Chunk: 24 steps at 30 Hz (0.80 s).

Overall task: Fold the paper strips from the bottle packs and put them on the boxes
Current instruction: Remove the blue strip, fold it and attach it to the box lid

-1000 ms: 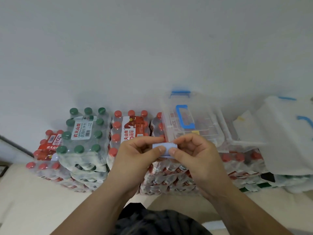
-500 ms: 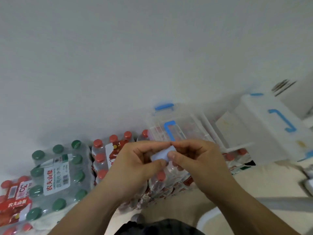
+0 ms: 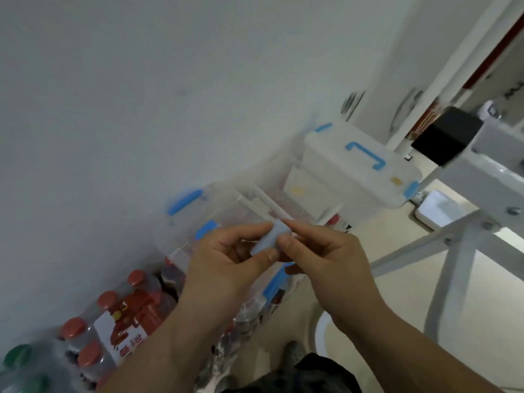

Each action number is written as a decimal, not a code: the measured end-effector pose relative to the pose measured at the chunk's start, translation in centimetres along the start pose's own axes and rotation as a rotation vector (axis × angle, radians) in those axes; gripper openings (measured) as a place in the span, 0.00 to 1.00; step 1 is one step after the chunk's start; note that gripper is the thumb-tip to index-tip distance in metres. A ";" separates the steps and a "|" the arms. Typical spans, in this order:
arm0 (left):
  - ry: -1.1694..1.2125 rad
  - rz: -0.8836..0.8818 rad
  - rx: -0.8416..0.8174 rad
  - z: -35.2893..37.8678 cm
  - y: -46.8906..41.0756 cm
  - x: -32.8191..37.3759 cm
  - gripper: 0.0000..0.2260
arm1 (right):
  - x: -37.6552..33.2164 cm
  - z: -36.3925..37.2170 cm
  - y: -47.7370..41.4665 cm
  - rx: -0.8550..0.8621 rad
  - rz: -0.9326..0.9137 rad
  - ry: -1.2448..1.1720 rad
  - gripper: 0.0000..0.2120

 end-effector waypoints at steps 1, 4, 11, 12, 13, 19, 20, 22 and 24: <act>0.005 -0.013 -0.032 0.9 -0.5 -0.3 0.14 | -0.1 -1.0 -0.2 0.037 -0.009 -0.001 0.13; 0.013 -0.068 -0.127 3.8 -2.2 -1.1 0.14 | 0.2 -4.1 -1.0 0.129 -0.018 -0.026 0.09; -0.120 -0.099 -0.139 11.4 -6.8 -2.0 0.10 | 2.4 -11.3 -5.6 0.193 -0.009 -0.083 0.10; -0.127 -0.086 -0.116 12.6 -7.5 -2.0 0.10 | 2.6 -12.4 -6.5 0.181 -0.008 -0.098 0.11; -0.136 -0.075 -0.094 13.6 -8.3 -2.0 0.11 | 2.8 -13.4 -7.4 0.168 -0.014 -0.099 0.12; -0.229 -0.090 -0.175 20.6 -12.5 -3.3 0.10 | 5.3 -19.7 -11.9 0.160 -0.028 -0.105 0.10; -0.264 -0.082 -0.175 21.4 -13.2 -3.5 0.11 | 5.7 -21.0 -12.4 0.168 -0.030 -0.109 0.09; -0.396 -0.032 -0.135 22.6 -14.4 -3.7 0.12 | 6.2 -23.6 -13.3 0.193 -0.035 -0.123 0.10; -0.553 -0.006 -0.109 23.7 -15.4 -3.7 0.12 | 6.9 -26.5 -14.1 0.242 -0.026 -0.129 0.11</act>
Point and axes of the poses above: each hand's wrist, its own y-axis away from the middle knuckle, its own z-axis out of the palm, x = y × z, the point moved 8 cm from there along -y, towards the middle knuckle, and after that the axes turned 1 degree about x, right-handed, at the moved point
